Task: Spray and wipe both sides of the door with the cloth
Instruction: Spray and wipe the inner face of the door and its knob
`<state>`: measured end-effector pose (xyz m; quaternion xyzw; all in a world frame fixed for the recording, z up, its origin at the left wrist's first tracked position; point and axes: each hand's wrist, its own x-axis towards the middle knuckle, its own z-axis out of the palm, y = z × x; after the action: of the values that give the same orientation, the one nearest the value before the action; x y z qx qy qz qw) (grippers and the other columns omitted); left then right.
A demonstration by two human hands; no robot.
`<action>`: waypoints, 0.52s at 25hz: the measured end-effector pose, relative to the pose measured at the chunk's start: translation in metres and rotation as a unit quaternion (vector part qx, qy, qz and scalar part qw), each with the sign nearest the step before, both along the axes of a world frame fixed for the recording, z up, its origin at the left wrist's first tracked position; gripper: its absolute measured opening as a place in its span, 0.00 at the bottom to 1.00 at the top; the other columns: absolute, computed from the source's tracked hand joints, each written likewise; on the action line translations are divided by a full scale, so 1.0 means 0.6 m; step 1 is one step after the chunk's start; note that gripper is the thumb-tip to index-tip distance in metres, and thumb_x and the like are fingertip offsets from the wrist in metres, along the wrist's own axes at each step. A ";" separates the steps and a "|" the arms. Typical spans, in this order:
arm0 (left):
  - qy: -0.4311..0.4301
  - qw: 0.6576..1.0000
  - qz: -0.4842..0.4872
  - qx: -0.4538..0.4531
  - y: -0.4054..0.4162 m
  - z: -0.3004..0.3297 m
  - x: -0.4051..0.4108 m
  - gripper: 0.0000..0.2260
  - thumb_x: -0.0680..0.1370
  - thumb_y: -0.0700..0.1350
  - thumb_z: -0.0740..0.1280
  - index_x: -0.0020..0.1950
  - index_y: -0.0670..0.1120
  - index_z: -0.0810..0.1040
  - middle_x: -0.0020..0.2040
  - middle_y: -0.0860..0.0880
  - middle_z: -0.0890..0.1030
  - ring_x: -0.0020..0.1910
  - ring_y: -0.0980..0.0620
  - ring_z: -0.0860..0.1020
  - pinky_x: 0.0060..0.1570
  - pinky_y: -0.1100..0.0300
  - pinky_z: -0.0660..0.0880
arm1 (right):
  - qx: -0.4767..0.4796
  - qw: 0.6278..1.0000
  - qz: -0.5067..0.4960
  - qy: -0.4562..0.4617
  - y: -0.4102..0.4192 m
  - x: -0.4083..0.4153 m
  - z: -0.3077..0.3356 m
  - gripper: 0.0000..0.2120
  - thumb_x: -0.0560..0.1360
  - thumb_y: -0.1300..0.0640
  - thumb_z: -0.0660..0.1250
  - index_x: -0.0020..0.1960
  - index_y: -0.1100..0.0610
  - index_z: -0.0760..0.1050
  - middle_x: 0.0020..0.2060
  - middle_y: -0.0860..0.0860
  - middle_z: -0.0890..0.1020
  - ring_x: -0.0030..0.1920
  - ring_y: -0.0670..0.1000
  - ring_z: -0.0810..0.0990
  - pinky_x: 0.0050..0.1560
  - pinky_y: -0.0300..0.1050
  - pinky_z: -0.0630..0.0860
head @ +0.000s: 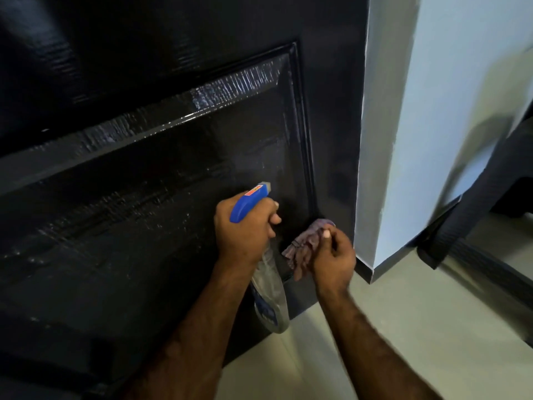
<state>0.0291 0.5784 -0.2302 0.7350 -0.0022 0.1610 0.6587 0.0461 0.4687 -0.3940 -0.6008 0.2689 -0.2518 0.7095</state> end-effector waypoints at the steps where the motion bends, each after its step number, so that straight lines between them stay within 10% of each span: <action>1: 0.011 1.000 0.005 0.000 0.000 -0.006 -0.004 0.08 0.72 0.38 0.70 0.33 0.37 0.81 0.30 0.39 0.81 0.23 0.47 0.73 0.24 0.60 0.69 | 0.052 0.998 0.007 0.026 0.007 -0.007 -0.036 0.11 0.86 0.56 0.66 0.66 0.52 0.82 0.57 0.51 0.85 0.59 0.54 0.85 0.62 0.50 0.83; 6: 0.058 0.998 0.015 0.023 0.009 -0.024 -0.030 0.10 0.76 0.34 0.69 0.35 0.38 0.81 0.31 0.38 0.82 0.23 0.49 0.73 0.26 0.59 0.71 | 0.133 0.990 0.038 0.035 0.055 -0.011 -0.020 0.07 0.85 0.57 0.67 0.61 0.54 0.82 0.54 0.56 0.85 0.57 0.60 0.85 0.61 0.52 0.84; 8: 0.048 0.999 0.013 0.017 0.008 0.010 -0.025 0.09 0.74 0.36 0.70 0.34 0.41 0.82 0.30 0.40 0.81 0.23 0.49 0.72 0.26 0.60 0.69 | -0.011 0.998 0.019 -0.058 0.035 0.014 0.099 0.10 0.83 0.57 0.68 0.62 0.58 0.83 0.54 0.55 0.83 0.53 0.52 0.82 0.56 0.33 0.78; 13: 0.002 1.000 0.017 -0.001 -0.003 0.103 0.015 0.08 0.66 0.45 0.69 0.35 0.40 0.83 0.30 0.39 0.81 0.22 0.48 0.72 0.25 0.61 0.69 | -0.350 0.880 -0.045 -0.317 -0.021 0.082 0.379 0.12 0.82 0.57 0.65 0.60 0.62 0.83 0.50 0.58 0.77 0.46 0.53 0.78 0.47 0.44 0.72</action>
<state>0.0379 0.5769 -0.1686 0.7344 0.0118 0.1707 0.6568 0.0955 0.4561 -0.1664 -0.6854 -0.0493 -0.5379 0.4883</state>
